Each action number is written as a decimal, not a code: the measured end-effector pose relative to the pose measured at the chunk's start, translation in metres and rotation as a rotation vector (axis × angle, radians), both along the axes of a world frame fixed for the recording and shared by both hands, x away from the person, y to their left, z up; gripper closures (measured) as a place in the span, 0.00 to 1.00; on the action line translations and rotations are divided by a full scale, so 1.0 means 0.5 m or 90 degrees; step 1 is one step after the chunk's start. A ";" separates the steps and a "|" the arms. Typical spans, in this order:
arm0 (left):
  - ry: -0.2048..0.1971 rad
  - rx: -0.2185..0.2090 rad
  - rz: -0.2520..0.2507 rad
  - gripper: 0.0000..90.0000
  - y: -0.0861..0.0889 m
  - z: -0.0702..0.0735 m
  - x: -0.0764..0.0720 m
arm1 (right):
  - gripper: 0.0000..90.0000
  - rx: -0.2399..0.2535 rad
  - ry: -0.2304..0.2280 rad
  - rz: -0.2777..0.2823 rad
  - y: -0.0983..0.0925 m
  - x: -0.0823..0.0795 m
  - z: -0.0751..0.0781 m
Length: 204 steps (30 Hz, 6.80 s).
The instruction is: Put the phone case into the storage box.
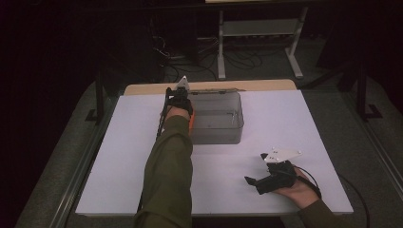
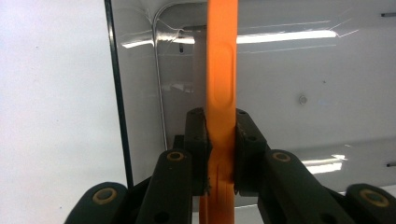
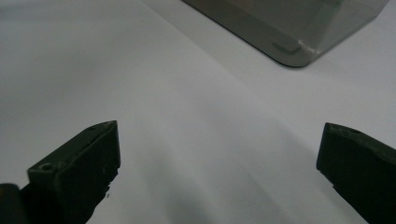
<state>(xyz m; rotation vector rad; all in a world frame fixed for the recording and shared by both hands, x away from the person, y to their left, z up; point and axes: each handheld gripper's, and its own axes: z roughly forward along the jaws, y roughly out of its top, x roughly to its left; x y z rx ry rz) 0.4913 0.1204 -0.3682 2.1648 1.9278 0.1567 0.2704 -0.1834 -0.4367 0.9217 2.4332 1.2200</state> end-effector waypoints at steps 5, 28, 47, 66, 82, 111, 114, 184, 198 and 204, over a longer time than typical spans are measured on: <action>0.000 0.000 -0.002 0.85 0.000 0.000 0.001 | 0.00 -0.001 -0.001 0.001 0.000 0.000 0.000; -0.025 0.011 -0.014 0.84 -0.008 0.045 0.006 | 0.00 0.000 -0.001 0.000 0.000 0.000 0.000; -0.050 0.015 -0.029 0.84 -0.007 0.085 0.009 | 0.00 0.000 -0.002 0.000 0.000 0.000 0.000; -0.110 -0.034 -0.132 0.65 0.018 0.116 0.001 | 0.00 -0.004 -0.001 0.001 0.000 0.000 -0.001; -0.187 -0.074 -0.258 0.35 0.048 0.124 -0.011 | 0.00 -0.005 0.001 -0.009 -0.009 0.000 -0.002; -0.296 -0.170 -0.445 0.00 0.100 0.115 -0.095 | 0.00 -0.024 0.005 -0.018 -0.010 0.005 -0.009; -0.308 -0.175 -0.451 0.00 0.111 0.114 -0.108 | 0.00 -0.024 0.007 -0.019 -0.010 0.005 -0.010; -0.412 -0.190 -0.475 0.00 0.243 -0.117 -0.384 | 0.00 -0.029 0.011 -0.021 -0.005 0.008 -0.015; -0.399 -0.173 -0.475 0.00 0.257 -0.137 -0.392 | 0.00 -0.028 0.010 -0.021 -0.005 0.009 -0.015; -0.392 -0.168 -0.482 0.00 0.257 -0.141 -0.393 | 0.00 -0.027 0.010 -0.020 -0.005 0.009 -0.015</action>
